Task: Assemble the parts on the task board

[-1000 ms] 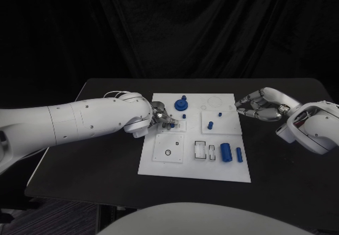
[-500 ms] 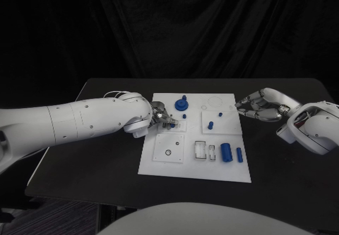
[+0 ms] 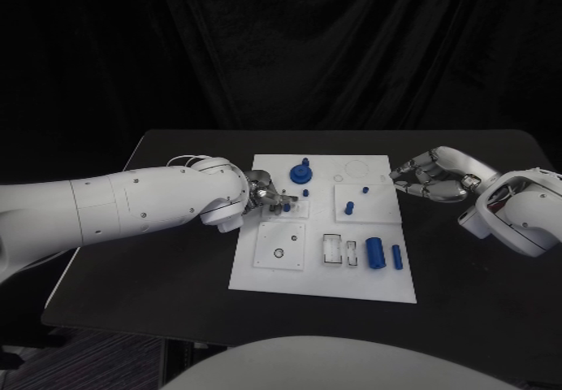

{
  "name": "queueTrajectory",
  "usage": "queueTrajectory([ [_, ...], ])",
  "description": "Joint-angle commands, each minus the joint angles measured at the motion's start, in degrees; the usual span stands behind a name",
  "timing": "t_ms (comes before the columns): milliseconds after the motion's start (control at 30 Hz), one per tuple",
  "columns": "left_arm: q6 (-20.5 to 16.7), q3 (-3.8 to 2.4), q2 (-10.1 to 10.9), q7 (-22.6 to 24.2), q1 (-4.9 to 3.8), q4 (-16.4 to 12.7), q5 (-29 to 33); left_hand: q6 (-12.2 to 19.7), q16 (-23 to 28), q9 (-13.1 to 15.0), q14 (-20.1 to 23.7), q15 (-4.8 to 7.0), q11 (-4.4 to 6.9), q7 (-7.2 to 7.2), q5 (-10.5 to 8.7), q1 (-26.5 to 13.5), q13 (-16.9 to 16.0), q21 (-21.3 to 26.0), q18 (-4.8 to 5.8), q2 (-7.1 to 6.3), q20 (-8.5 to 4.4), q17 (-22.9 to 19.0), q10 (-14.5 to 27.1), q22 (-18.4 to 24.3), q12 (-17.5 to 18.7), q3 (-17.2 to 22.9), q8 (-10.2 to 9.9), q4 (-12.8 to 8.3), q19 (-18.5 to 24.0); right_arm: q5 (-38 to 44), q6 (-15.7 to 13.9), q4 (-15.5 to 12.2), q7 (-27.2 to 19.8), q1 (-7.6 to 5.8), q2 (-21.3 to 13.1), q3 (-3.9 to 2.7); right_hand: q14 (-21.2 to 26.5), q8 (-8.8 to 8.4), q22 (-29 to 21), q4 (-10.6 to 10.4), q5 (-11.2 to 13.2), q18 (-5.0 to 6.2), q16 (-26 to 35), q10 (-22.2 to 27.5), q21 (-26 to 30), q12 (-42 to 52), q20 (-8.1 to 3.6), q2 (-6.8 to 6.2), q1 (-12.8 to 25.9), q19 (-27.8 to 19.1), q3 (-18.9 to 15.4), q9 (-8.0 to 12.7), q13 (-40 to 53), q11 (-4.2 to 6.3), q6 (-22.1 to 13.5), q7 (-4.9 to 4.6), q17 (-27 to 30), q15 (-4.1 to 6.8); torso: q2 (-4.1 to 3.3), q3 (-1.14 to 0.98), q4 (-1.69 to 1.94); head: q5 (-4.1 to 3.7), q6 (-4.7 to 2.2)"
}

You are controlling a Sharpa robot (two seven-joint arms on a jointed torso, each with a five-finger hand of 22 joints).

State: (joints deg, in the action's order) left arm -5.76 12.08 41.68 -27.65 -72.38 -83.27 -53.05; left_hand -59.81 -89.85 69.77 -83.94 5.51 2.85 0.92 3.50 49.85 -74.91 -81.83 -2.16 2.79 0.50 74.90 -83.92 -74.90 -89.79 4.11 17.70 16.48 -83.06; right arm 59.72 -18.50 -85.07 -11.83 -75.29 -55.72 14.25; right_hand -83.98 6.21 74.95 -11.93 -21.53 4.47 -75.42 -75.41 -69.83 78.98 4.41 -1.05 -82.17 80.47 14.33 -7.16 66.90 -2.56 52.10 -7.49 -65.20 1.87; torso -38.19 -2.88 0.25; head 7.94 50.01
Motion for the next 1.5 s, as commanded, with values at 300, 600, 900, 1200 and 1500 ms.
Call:
queueTrajectory([
  [300, 1.12, -0.01, 2.46, -2.99, -6.12, -2.69, -2.00, 0.79, -0.15, 4.55, -6.06, 0.37, 0.29, -0.15, -0.20, 0.27, -15.09, -0.10, -0.64, 1.61, 0.13, 15.10, -6.08, -5.96, -0.21, -3.80, 1.04, -0.15, -0.63, 0.21, -1.07, 0.10, -0.04, 0.15, 0.03, -0.04, -0.57, -0.02, 2.31, -0.09, -0.49, 0.64, 0.21, 0.15, 0.33, -0.02, -0.02, 0.13, -0.14, -0.31, 0.36, 0.08, 0.10, -0.07, 0.33, -0.20, -0.04, -0.17, 0.09, -0.03, -0.02, -0.05, -0.01],
  [600, 4.63, -0.01, 2.71, -3.50, -9.85, -2.15, -2.22, 1.09, -0.15, 6.50, -6.06, 0.44, 0.40, -0.34, 3.39, 5.56, -15.09, -0.35, -0.53, 2.74, 0.07, 15.10, -6.08, -6.50, -0.21, -3.27, 1.01, -1.78, -0.88, 0.21, -0.98, 0.23, 0.11, 0.15, 0.16, -0.04, -0.56, -0.01, 2.32, -0.10, -0.51, 0.64, 0.22, 0.18, 0.33, -0.04, -0.02, 0.12, -0.10, -0.31, 0.36, 0.08, 0.06, -0.07, 0.34, -0.20, -0.02, -0.17, 0.07, -0.12, -0.05, 0.02, -0.01],
  [900, 8.35, 0.00, 0.00, -3.79, -10.96, 3.60, -3.45, 2.22, -0.15, 6.63, -6.06, 0.36, 0.29, -0.15, 5.73, 10.11, -15.09, -0.51, -0.46, 2.06, 0.09, 15.10, -6.08, -6.94, -0.21, -2.68, 0.38, -4.09, -1.03, 0.21, -0.78, 0.29, 0.14, 0.15, 0.47, -0.04, -0.56, 0.00, 2.34, -0.17, -0.56, 0.63, 0.21, 0.17, 0.32, -0.02, -0.01, 0.10, 0.01, -0.30, 0.37, 0.08, 0.07, -0.07, 0.38, -0.19, -0.05, -0.18, -0.05, -0.05, 0.00, -0.09, -0.01],
  [1200, 10.68, 0.01, -3.76, -4.45, -10.95, 10.02, -7.62, 2.45, -0.15, 6.71, -6.06, 0.28, 0.19, -0.05, 5.20, 11.25, -15.09, -0.91, -0.32, 1.73, 0.17, 15.10, -6.08, -7.43, -0.21, -2.69, 0.37, -4.78, -1.36, 0.21, -0.54, 0.75, -0.01, 0.16, 0.87, -0.04, -0.56, 0.00, 2.31, -0.16, -0.61, 0.65, 0.21, 0.13, 0.38, 0.01, -0.01, 0.10, 0.02, -0.33, 0.41, 0.09, 0.13, -0.06, 0.38, -0.18, -0.05, -0.18, -0.23, 0.00, -0.15, 0.37, -0.01],
  [1500, 13.32, 0.01, -6.92, -3.96, -10.61, 13.93, -8.34, 2.23, -0.15, 6.59, -6.06, 0.27, 0.21, -0.11, 4.99, 12.01, -15.09, -0.95, -0.31, 2.00, 0.20, 15.10, -6.08, -7.52, -0.21, -2.50, 0.36, -5.14, -1.41, 0.21, -0.40, 0.81, -0.11, 0.20, 1.00, -0.04, -0.55, 0.00, 2.34, -0.14, -0.65, 0.64, 0.23, 0.11, 0.33, 0.03, -0.01, 0.10, 0.00, -0.30, 0.44, 0.10, 0.16, -0.05, 0.37, -0.17, -0.02, -0.17, -0.29, 0.02, -0.11, 0.43, -0.01],
])
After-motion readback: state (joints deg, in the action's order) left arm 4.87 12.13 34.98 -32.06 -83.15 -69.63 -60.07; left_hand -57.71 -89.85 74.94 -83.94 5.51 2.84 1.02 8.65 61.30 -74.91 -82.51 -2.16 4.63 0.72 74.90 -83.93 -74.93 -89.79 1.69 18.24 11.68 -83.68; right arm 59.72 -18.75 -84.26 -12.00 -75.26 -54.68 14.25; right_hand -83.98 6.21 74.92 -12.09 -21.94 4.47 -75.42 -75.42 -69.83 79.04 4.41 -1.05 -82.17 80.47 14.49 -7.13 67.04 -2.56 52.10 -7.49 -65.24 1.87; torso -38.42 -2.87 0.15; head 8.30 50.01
